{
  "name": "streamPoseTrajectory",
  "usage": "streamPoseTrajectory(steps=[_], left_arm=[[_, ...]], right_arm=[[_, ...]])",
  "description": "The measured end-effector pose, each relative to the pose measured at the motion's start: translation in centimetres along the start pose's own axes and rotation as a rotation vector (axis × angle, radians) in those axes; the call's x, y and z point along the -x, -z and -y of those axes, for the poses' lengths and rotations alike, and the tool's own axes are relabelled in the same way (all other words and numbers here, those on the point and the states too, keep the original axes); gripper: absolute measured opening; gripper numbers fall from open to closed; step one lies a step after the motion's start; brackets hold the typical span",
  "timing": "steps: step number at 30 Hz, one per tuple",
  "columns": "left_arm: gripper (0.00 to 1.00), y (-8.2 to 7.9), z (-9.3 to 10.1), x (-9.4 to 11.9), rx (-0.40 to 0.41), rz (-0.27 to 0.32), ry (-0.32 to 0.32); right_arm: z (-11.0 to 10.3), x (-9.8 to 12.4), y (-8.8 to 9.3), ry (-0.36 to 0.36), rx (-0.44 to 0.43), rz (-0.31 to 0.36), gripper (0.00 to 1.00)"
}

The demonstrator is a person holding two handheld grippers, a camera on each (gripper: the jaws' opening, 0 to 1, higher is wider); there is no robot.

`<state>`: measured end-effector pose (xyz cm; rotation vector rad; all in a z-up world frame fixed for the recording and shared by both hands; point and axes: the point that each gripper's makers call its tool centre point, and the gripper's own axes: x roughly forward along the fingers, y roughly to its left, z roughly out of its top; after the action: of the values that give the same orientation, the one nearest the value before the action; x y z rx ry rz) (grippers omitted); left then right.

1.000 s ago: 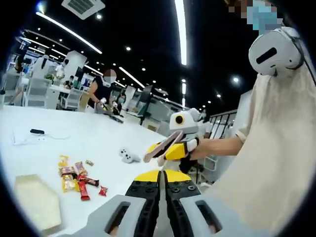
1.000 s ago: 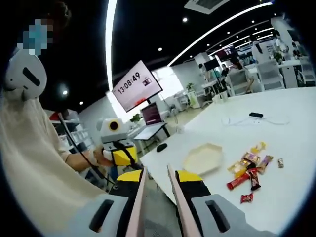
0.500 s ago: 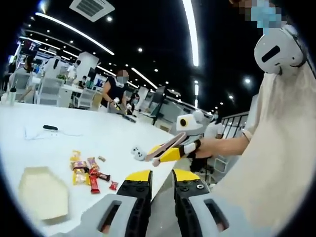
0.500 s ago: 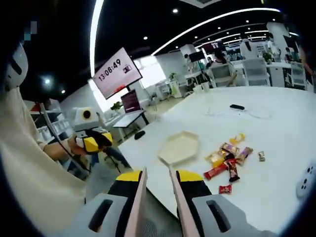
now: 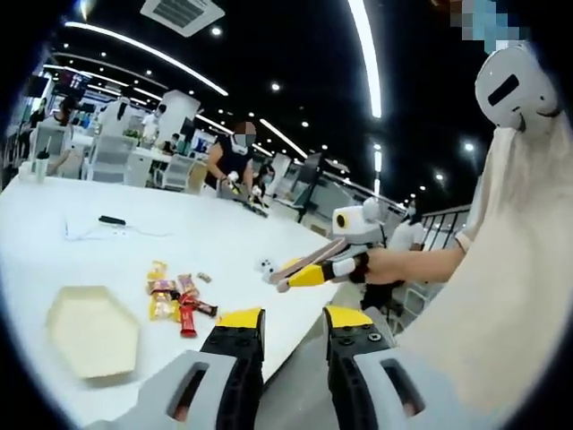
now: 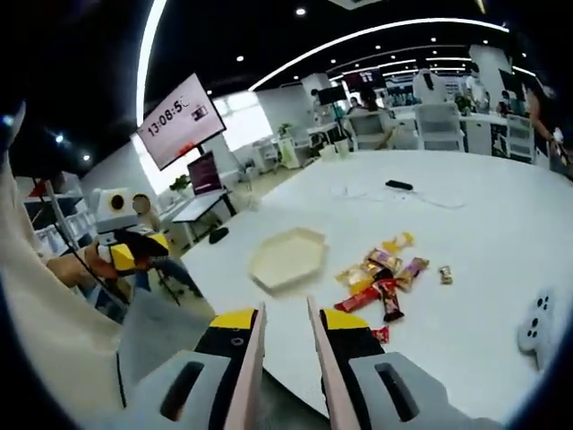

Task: Place the target food into the container with the food tongs after gripping and lifting it, then release it inside without dropping or visibly crushing the food.

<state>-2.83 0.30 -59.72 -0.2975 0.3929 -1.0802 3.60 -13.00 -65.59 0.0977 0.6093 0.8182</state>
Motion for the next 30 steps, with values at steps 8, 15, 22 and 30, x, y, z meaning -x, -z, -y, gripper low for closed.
streamPoseTrajectory(steps=[8, 15, 22, 30], left_arm=[[0.4, -0.2, -1.7, 1.5, 0.011, 0.037, -0.089], [0.44, 0.0, -3.2, 3.9, 0.018, 0.05, -0.147], [0.49, 0.0, -4.6, 6.2, 0.007, 0.065, -0.178], [0.48, 0.2, -5.2, 8.0, 0.007, 0.043, -0.126]], right_arm=[[1.1, -0.5, -0.1, 0.061, 0.01, 0.002, 0.26], [1.2, -1.1, -0.2, 0.125, 0.019, 0.007, 0.26], [0.6, -1.4, 0.2, 0.199, 0.027, 0.0, 0.26], [-1.2, -1.2, -0.1, 0.273, 0.035, 0.014, 0.26]])
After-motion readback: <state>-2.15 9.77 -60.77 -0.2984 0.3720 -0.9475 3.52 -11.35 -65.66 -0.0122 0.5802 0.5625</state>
